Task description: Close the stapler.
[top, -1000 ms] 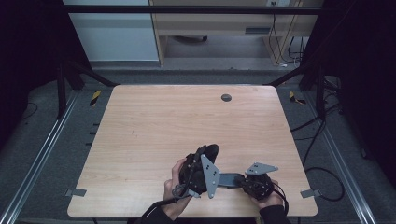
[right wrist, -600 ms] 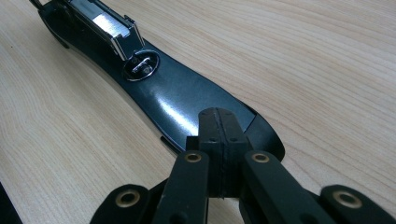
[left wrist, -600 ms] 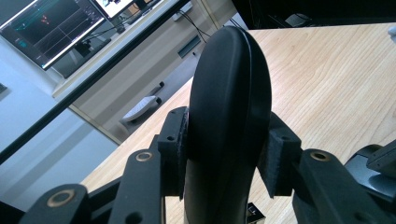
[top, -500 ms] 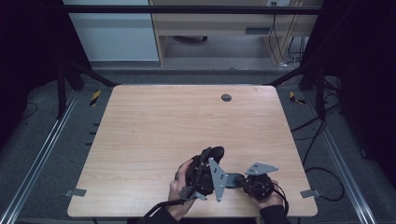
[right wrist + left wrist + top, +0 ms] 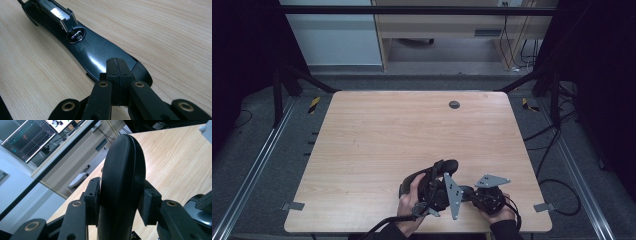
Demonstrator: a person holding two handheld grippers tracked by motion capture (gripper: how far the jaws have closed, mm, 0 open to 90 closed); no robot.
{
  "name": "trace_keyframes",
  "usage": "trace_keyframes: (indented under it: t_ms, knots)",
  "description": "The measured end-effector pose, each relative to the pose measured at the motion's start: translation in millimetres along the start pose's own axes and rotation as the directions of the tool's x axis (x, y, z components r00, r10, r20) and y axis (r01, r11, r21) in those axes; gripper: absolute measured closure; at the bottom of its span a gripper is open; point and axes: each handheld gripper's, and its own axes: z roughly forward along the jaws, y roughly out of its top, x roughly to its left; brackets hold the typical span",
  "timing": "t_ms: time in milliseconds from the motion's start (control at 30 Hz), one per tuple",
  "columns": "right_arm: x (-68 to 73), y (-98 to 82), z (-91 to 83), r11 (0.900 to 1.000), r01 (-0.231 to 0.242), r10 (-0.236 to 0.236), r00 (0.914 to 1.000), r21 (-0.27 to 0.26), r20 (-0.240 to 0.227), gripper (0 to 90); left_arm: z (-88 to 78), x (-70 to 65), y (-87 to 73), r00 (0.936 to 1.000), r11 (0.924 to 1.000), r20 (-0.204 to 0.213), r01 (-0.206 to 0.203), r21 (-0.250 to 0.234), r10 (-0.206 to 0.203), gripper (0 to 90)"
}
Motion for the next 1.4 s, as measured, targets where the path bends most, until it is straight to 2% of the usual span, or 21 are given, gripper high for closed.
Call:
trace_keyframes:
  t_ms: [133, 200, 400, 700, 1100, 1400]
  knots:
    - [-0.1, -0.3, 0.5, 1.000, 0.000, 0.000, 1.0000, -0.007, -0.004, 90.0, 2.5, -5.1, 0.7, 0.9999, 0.9999, -0.002, -0.017, 0.004, 0.017, 57.1]
    - [-0.1, 0.3, -0.7, 1.000, 0.004, -0.004, 1.0000, 0.012, -0.002, 90.0, 3.7, -7.6, 0.9, 0.9997, 0.9997, -0.003, -0.025, 0.005, 0.025, 56.9]
    - [-0.1, 0.3, -0.8, 1.000, 0.004, -0.004, 1.0000, 0.013, -0.003, 90.0, 6.7, -14.8, 1.1, 0.9986, 0.9986, -0.007, -0.053, 0.010, 0.053, 56.7]
    - [-0.4, -0.2, -0.3, 1.000, 0.001, -0.001, 1.0000, -0.001, -0.007, 90.0, 10.7, -23.1, 1.2, 0.9965, 0.9965, -0.016, -0.082, 0.016, 0.082, 56.7]
    - [-1.6, -0.5, -1.2, 1.000, 0.002, -0.002, 1.0000, 0.007, -0.009, 90.0, 15.0, -33.7, 1.0, 0.9918, 0.9918, -0.024, -0.124, 0.029, 0.125, 56.7]
    - [-2.1, -1.1, -0.4, 1.000, 0.004, -0.004, 0.9999, -0.009, -0.009, 90.0, 20.1, -43.3, 0.1, 0.9867, 0.9864, -0.022, -0.160, 0.036, 0.161, 56.1]
